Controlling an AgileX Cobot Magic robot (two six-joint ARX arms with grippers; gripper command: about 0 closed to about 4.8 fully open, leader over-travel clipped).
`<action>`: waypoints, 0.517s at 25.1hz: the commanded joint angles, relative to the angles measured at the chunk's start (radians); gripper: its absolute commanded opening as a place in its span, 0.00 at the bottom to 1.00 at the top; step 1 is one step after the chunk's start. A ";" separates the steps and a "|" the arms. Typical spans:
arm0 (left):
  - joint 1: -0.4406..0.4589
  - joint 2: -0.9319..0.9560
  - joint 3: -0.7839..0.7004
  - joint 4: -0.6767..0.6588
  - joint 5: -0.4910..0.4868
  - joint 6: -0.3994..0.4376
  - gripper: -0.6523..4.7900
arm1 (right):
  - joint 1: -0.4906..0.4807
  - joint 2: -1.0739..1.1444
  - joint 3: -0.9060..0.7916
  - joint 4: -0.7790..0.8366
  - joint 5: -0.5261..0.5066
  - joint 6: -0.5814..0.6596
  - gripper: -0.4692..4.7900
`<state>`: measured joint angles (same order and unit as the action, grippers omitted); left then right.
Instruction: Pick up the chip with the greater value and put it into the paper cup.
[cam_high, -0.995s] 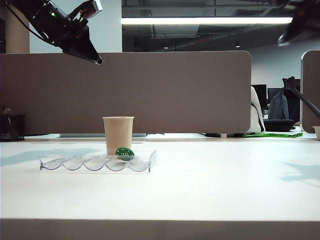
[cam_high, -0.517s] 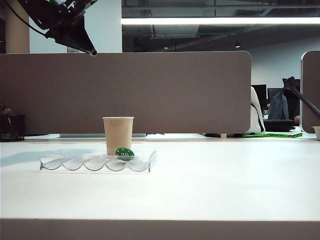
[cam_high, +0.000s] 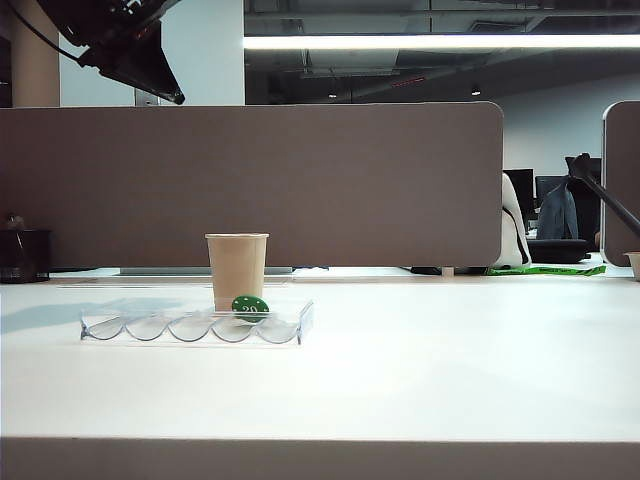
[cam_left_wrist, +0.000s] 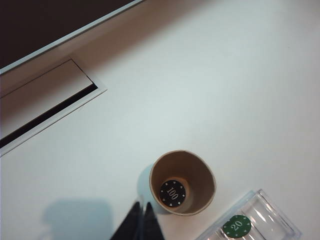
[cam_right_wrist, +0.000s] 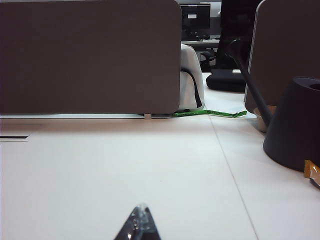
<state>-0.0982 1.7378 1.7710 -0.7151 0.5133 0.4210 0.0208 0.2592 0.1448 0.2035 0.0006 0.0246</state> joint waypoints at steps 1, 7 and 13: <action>-0.002 -0.022 0.002 0.018 -0.030 -0.016 0.11 | -0.001 -0.048 -0.032 -0.029 0.005 -0.003 0.08; -0.002 -0.067 0.002 0.022 -0.095 -0.080 0.11 | -0.003 -0.072 -0.067 -0.073 0.032 0.002 0.08; -0.001 -0.126 -0.010 0.023 -0.117 -0.124 0.11 | -0.003 -0.073 -0.112 -0.063 0.069 0.003 0.08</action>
<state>-0.0978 1.6333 1.7687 -0.7006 0.3958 0.3122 0.0185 0.1875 0.0376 0.1204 0.0620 0.0257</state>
